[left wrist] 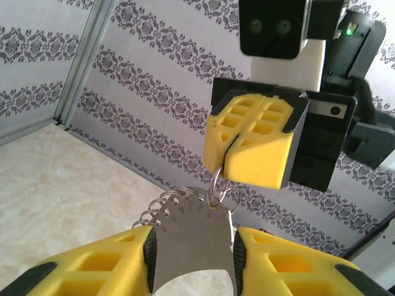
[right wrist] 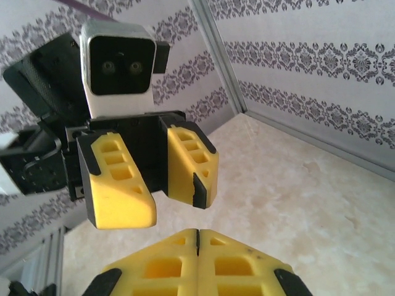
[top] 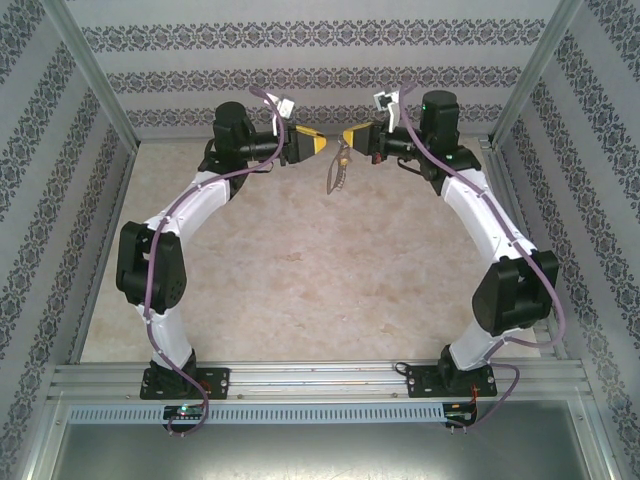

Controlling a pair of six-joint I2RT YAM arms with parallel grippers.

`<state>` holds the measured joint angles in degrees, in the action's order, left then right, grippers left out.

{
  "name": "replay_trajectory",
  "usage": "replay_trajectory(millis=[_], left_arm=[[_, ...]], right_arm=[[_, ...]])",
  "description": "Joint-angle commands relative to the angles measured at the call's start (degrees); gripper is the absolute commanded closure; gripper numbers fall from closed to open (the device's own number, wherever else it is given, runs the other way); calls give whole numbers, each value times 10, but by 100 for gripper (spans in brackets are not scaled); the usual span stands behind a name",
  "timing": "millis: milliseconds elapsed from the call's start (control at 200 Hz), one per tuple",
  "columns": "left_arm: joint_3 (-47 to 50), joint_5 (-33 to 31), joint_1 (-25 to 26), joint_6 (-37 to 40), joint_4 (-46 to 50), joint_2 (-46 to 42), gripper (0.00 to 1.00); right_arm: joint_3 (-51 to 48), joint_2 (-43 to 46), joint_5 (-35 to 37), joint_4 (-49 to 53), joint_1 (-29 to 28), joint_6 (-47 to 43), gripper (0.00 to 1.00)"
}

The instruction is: Put the keys on the keyring

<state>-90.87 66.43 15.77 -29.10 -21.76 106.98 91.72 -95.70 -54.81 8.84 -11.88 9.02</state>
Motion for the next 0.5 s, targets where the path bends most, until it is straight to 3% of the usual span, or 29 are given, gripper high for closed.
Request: replay_trajectory(millis=[0,195,495], left_arm=[[-40,31,-5,82,106,-1,61],[-60,42,-4,125,170,17,61],[-58,53,3,139,182,35,61]], right_arm=[[58,-32,-31,170,-6,-115,100],[115,-79,-61,254,-6,-157,100],[112,-96,-106,232,-12,-141,100]])
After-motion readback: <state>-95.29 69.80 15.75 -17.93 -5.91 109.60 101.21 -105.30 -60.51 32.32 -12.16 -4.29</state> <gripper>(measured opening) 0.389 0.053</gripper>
